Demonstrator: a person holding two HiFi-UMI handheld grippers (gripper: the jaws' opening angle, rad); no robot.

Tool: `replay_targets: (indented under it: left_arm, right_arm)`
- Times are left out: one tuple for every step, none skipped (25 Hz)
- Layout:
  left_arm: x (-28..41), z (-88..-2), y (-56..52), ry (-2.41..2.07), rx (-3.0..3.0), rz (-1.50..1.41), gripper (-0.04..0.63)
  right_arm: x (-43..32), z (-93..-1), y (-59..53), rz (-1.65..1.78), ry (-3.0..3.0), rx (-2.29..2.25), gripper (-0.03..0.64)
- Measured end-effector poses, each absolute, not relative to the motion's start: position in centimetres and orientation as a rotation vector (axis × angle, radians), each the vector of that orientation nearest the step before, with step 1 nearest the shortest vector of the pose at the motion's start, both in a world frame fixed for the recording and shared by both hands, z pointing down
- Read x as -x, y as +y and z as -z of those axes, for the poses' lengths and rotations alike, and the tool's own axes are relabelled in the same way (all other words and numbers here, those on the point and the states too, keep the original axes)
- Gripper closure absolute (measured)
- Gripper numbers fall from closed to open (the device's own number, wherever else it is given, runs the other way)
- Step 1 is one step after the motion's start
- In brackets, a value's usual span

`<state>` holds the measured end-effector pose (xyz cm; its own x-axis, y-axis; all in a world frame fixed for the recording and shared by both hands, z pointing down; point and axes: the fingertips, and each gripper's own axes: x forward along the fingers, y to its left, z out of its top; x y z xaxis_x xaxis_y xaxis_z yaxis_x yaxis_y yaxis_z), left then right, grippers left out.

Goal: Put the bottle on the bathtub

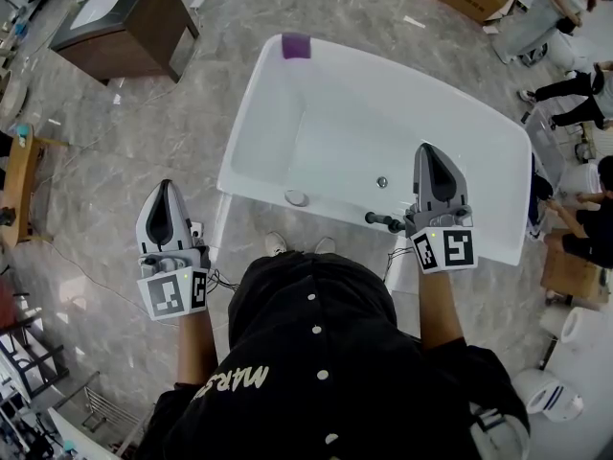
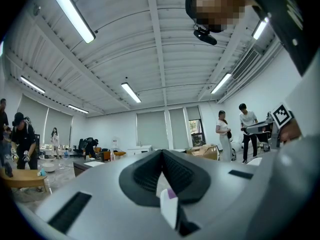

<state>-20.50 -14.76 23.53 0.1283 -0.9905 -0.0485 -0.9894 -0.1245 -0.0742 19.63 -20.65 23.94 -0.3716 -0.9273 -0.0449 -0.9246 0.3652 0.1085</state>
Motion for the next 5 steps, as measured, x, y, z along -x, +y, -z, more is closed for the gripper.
replay_targets:
  left_arm:
    - [20.53,-23.57,-14.76,2.018,2.291,0.021,0.584]
    - [20.6,-23.61,-14.75,2.019,2.292,0.021,0.584]
    - [20.7,-23.63,-14.74,2.021,2.292,0.022,0.584]
    - [20.8,-23.65,-14.71,2.023,2.293,0.021,0.584]
    - [20.9,-23.66,-14.68,2.025,2.294,0.021,0.584]
  right_arm:
    - [-19.53,-23.91,-20.66,0.18,-2.578,-1.746,0.614]
    - [-19.4,-23.86,-20.68,0.18,-2.58,-1.745,0.614]
    - [-19.24,-23.8,-20.69,0.18,-2.582,-1.744,0.614]
    - [-19.1,-23.74,-20.7,0.18,-2.584,-1.742,0.614]
    - [-18.95,-23.68,-20.71,0.179,-2.586,-1.741,0.614]
